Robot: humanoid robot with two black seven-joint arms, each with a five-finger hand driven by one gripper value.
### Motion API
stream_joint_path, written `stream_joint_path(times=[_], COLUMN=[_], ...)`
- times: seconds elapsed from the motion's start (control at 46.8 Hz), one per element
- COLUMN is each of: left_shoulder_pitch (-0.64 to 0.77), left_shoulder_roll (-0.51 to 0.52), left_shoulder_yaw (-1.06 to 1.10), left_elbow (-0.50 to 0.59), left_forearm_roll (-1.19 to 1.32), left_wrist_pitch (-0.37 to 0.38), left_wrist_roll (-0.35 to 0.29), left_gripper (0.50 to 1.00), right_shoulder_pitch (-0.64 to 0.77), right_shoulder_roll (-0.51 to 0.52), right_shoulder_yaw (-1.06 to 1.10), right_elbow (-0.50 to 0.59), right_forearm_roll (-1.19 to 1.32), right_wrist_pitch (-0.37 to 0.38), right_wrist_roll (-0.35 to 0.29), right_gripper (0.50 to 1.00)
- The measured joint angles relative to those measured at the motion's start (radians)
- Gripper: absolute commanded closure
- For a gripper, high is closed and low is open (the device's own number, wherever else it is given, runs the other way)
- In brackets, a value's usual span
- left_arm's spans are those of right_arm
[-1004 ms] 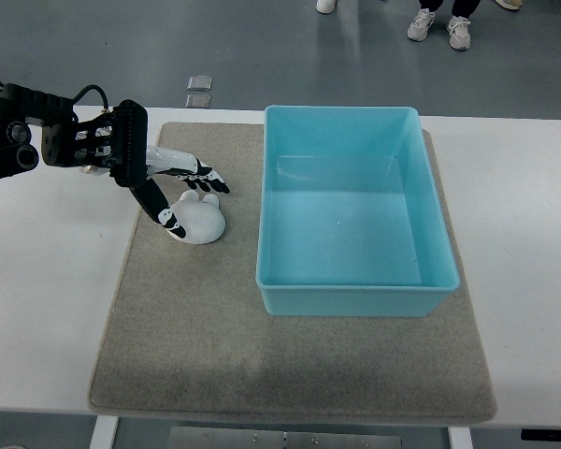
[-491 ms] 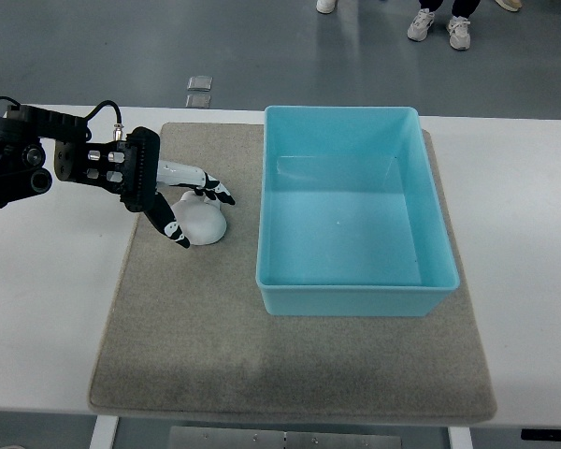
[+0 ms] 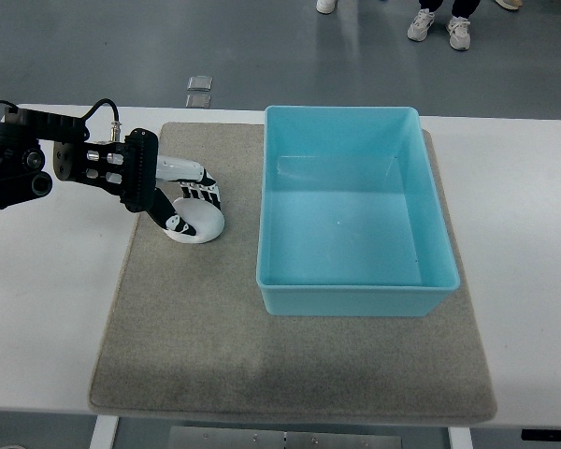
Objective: Place white toy into blue box with left hand
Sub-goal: 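Lift the rabbit toy with the left hand and carry it over the blue box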
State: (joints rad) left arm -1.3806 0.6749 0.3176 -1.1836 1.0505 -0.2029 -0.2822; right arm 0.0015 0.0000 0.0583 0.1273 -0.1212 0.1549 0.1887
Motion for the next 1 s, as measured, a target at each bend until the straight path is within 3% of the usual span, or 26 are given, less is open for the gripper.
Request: stream_joint_path(times=[0.299, 0.556, 0.791, 1.004], left_shoulder_pitch=[-0.011, -0.045, -0.039, -0.03], left_shoulder_roll=[0.001, 0.002, -0.028, -0.062], left_shoulder_yaw=[-0.091, -0.128, -0.175, -0.187], left_elbow=[0.012, 0.016, 0.015, 0.001], left_forearm_roll=[-0.003, 0.0, 0.0, -0.006], left_wrist_pitch=[0.012, 0.1, 0.248, 0.274], left_wrist_roll=[0.0, 0.0, 0.0, 0.0], left_gripper=[0.881, 0.877, 0.877, 0.877], right_shoulder_pitch=[0.0, 0.0, 0.0, 0.0], right_shoulder_roll=[0.0, 0.0, 0.0, 0.0], right_shoulder_yaw=[0.0, 0.0, 0.0, 0.0], right_elbow=[0.0, 0.0, 0.0, 0.0], right_forearm_roll=[0.0, 0.0, 0.0, 0.0], right_wrist_pitch=[0.0, 0.0, 0.0, 0.0], right_wrist_roll=[0.0, 0.0, 0.0, 0.0], right_gripper=[0.564, 0.564, 0.564, 0.564])
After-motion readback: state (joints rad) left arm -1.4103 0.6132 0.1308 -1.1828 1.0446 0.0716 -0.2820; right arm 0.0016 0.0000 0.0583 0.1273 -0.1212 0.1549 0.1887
